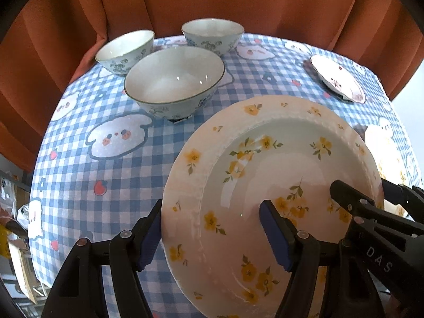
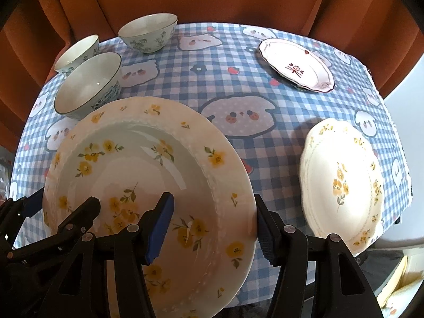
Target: Organize plates and bowls
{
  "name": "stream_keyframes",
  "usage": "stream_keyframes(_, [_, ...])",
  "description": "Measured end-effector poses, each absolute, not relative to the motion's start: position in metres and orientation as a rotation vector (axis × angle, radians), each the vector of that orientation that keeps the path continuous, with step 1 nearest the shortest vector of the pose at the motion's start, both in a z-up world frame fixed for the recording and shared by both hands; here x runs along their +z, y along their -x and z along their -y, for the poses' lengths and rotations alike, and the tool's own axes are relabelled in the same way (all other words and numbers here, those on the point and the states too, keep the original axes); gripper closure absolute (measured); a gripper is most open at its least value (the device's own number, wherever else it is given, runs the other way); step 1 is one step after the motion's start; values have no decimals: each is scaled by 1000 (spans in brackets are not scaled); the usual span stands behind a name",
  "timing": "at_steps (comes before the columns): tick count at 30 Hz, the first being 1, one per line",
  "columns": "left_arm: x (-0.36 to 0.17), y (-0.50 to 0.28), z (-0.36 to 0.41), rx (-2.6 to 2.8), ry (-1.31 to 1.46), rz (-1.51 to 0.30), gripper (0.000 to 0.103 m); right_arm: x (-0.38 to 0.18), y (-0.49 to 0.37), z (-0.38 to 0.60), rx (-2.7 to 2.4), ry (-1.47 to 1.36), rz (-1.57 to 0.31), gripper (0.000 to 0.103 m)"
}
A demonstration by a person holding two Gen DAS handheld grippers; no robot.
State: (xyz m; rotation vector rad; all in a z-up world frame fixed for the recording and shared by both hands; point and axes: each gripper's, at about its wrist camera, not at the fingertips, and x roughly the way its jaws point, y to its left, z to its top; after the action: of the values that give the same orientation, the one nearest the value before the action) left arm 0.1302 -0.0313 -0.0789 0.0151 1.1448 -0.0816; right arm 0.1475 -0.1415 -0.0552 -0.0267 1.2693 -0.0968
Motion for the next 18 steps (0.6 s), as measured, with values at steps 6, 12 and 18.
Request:
stream_keyframes(6, [-72, -124, 57, -48, -2, -1122, 32, -51, -148, 165, -58, 28, -1245, 41])
stream_keyframes(12, [-66, -119, 94, 2, 38, -1115, 32, -45, -147, 200, -1, 59, -1238, 41])
stream_keyframes(18, [-66, -116, 142, 43, 22, -1107, 32, -42, -146, 250, 31, 48, -1234, 41])
